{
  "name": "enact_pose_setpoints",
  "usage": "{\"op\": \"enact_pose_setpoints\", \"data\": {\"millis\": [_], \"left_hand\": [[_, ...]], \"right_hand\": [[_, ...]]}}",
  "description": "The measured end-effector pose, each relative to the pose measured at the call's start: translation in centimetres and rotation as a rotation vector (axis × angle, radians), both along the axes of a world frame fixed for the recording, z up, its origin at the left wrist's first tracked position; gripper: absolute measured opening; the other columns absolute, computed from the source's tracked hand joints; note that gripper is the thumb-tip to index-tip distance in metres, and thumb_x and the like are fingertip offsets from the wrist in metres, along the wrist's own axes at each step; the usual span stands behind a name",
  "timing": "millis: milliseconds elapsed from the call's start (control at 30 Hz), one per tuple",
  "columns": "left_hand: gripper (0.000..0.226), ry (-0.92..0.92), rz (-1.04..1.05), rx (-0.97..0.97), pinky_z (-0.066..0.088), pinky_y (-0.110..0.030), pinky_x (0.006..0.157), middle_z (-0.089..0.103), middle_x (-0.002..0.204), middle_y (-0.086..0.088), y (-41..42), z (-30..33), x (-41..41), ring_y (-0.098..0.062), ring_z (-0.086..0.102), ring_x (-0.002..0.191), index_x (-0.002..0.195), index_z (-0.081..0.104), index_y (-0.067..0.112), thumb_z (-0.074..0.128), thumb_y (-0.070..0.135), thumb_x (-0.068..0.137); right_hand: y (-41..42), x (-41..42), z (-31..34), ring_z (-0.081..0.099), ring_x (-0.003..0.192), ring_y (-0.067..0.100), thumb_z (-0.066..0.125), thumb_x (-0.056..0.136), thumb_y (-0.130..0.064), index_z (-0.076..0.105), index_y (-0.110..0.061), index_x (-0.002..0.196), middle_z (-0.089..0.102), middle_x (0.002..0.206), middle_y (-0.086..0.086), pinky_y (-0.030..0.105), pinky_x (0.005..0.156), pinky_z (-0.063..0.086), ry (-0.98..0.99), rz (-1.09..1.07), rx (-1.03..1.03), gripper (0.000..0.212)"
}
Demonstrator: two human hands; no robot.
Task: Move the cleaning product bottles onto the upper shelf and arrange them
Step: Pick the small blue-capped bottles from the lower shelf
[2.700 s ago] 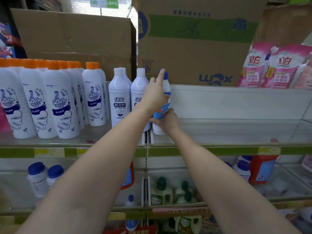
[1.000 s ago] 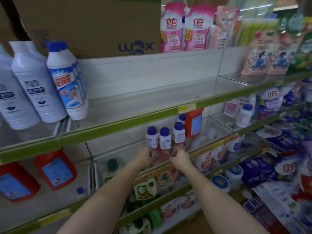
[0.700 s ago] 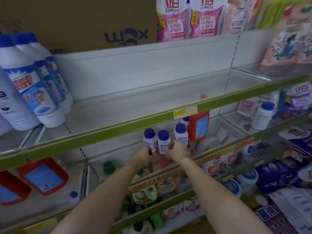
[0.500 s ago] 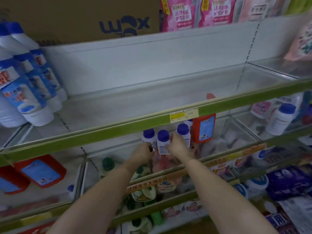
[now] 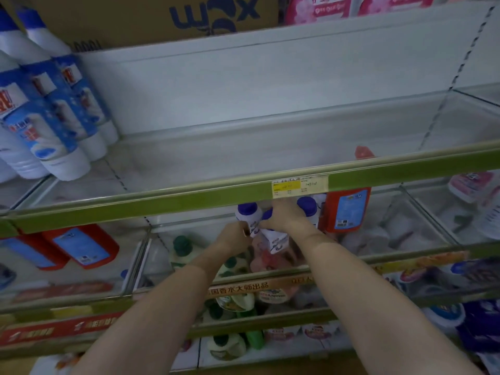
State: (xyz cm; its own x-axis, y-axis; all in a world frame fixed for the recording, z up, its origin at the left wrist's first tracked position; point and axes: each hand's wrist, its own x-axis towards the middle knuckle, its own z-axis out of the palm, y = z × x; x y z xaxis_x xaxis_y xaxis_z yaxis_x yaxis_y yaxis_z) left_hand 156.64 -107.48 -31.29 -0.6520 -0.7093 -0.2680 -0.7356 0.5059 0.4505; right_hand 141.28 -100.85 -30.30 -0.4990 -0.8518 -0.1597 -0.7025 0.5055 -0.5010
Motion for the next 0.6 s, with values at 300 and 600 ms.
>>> {"op": "enact_pose_setpoints", "data": {"millis": [300, 600], "left_hand": [[0.003, -0.013, 0.076, 0.094, 0.051, -0.027, 0.068, 0.065, 0.093, -0.004, -0.1, -0.6, 1.9, -0.016, 0.063, 0.079, 0.092, 0.06, 0.018, 0.063, 0.017, 0.093], [0.004, -0.016, -0.003, 0.074, 0.046, -0.025, 0.062, 0.062, 0.09, -0.002, -0.7, 0.3, 4.9, -0.012, 0.06, 0.072, 0.095, 0.058, 0.017, 0.059, 0.02, 0.098]], "right_hand": [[-0.1, -0.1, -0.1, 0.061, 0.108, 0.028, 0.075, 0.081, -0.047, 0.044, -0.023, 0.142, 0.055, 0.135, 0.007, 0.041, 0.09, 0.054, -0.009, 0.134, 0.261, 0.073], [0.3, 5.3, -1.2, 0.067, 0.075, 0.021, 0.075, 0.074, -0.04, 0.065, -0.019, 0.085, 0.07, 0.082, 0.005, 0.031, 0.064, 0.052, -0.196, 0.006, 0.072, 0.026]]}}
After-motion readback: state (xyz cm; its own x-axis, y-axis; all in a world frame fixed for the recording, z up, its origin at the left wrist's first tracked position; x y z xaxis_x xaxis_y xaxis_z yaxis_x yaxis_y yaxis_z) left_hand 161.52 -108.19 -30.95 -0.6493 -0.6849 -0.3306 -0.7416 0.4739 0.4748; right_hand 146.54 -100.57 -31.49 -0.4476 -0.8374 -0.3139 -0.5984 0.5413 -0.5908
